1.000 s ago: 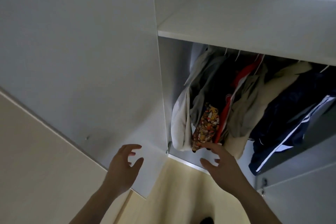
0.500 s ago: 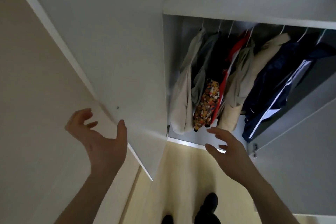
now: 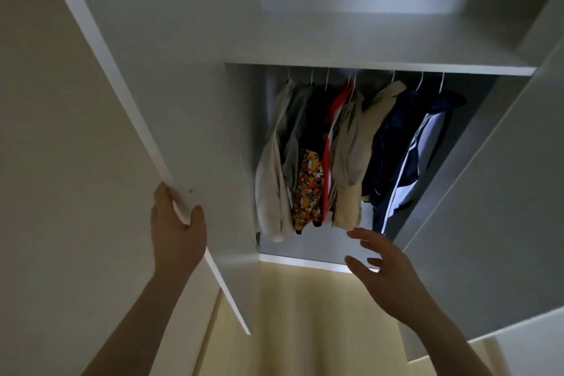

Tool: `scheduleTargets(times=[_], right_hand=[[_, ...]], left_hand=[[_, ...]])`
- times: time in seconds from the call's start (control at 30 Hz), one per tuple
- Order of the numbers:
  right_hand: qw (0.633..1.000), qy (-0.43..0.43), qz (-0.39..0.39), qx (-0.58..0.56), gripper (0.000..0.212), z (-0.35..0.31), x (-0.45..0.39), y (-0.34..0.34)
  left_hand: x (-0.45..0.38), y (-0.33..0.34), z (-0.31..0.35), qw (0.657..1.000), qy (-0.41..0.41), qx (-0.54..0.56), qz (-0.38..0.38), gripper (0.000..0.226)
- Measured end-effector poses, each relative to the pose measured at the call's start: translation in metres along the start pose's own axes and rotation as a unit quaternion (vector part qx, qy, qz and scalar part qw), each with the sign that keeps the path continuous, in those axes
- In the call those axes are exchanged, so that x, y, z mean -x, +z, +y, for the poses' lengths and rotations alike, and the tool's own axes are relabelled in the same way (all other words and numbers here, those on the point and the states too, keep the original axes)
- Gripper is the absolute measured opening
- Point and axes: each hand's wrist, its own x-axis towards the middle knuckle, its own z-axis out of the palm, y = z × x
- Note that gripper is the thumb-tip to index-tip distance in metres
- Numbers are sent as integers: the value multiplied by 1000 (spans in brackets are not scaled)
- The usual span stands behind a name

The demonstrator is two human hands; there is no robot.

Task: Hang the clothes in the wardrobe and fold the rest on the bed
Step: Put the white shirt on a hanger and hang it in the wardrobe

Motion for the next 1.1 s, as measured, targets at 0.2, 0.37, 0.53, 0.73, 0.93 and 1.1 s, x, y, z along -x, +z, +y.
scheduleTargets(times=[0.2,0.37,0.53,0.73,0.93,1.1], right_hand=[[999,5,36,-2,43,20,23,-66],[997,-9,73,-26,40,29,36,-120],[990,-25,133,-41,42,39,55,-165],[974,-71,214,-29,42,41,65,-217],[945,-126,303,-6,45,37,67,-260],[899,-167,404,1,50,31,63,-296]], left_hand=[[30,40,37,986,58,-137,-79,63],[34,83,67,955,110,-205,-185,71],[20,126,101,927,165,-267,-206,46],[3,187,150,858,209,-401,-242,50],[-13,239,185,806,220,-492,-244,33],[-31,260,193,776,252,-527,-236,27]])
